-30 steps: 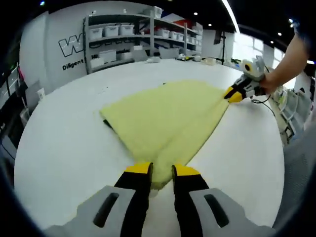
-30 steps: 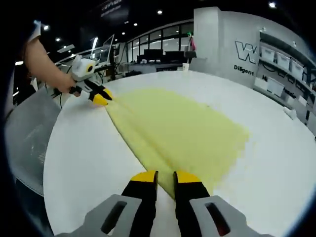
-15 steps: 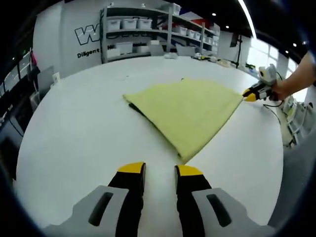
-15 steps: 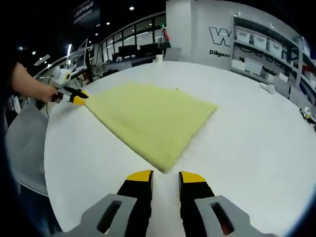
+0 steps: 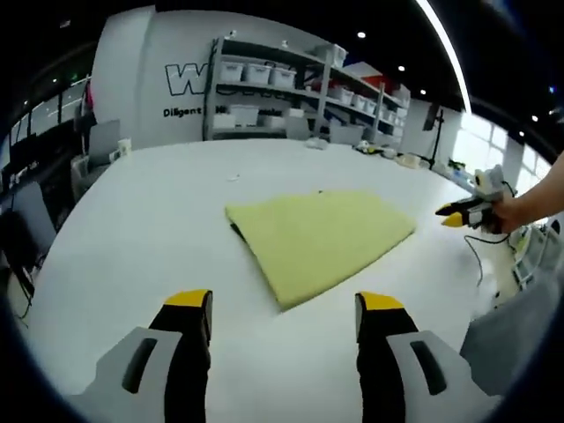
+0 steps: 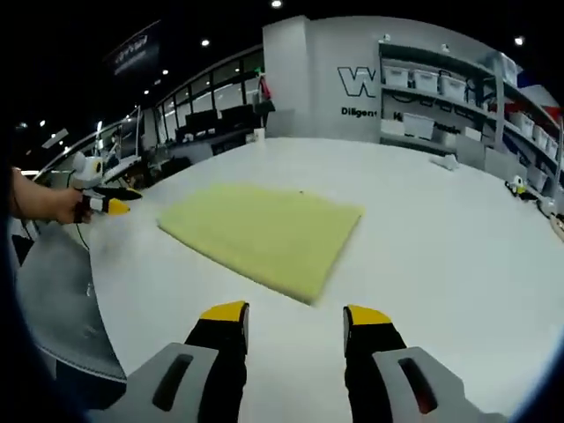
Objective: Fold the garment on the visible template until the final outline fits inside the template.
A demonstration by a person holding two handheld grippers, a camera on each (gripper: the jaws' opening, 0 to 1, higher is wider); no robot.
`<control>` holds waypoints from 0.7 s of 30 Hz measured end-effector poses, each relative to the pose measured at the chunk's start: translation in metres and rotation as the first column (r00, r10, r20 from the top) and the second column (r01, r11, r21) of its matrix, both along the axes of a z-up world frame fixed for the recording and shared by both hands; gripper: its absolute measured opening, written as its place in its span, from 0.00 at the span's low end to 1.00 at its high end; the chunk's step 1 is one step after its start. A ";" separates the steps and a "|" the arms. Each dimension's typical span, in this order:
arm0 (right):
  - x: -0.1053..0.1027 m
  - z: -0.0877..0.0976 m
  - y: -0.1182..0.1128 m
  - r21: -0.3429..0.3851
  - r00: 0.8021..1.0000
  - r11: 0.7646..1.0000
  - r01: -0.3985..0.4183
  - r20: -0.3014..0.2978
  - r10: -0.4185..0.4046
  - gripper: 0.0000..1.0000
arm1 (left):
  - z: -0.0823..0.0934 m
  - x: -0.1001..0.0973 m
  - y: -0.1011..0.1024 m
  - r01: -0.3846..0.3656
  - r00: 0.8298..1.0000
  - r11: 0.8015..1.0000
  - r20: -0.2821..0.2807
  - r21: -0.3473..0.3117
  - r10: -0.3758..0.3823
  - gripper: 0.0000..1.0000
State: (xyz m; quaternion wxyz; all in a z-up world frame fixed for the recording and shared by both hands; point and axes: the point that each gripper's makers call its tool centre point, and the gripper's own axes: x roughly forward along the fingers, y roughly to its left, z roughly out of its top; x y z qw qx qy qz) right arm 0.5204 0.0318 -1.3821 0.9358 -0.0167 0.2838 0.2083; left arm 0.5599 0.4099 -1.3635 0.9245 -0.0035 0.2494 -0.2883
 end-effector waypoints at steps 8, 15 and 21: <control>-0.026 0.017 0.025 0.051 0.999 0.998 0.026 0.041 -0.028 0.58 | 0.005 -0.035 -0.014 0.037 0.999 0.999 0.013 -0.003 -0.037 0.87; -0.050 0.028 0.040 0.077 0.998 0.997 0.019 0.061 -0.024 0.72 | 0.007 -0.058 -0.014 0.048 0.999 0.999 0.018 0.015 -0.048 0.99; -0.057 0.038 0.046 0.091 0.997 0.996 0.013 0.080 -0.021 0.83 | 0.001 -0.069 -0.012 0.026 0.999 1.000 -0.024 -0.006 -0.027 0.99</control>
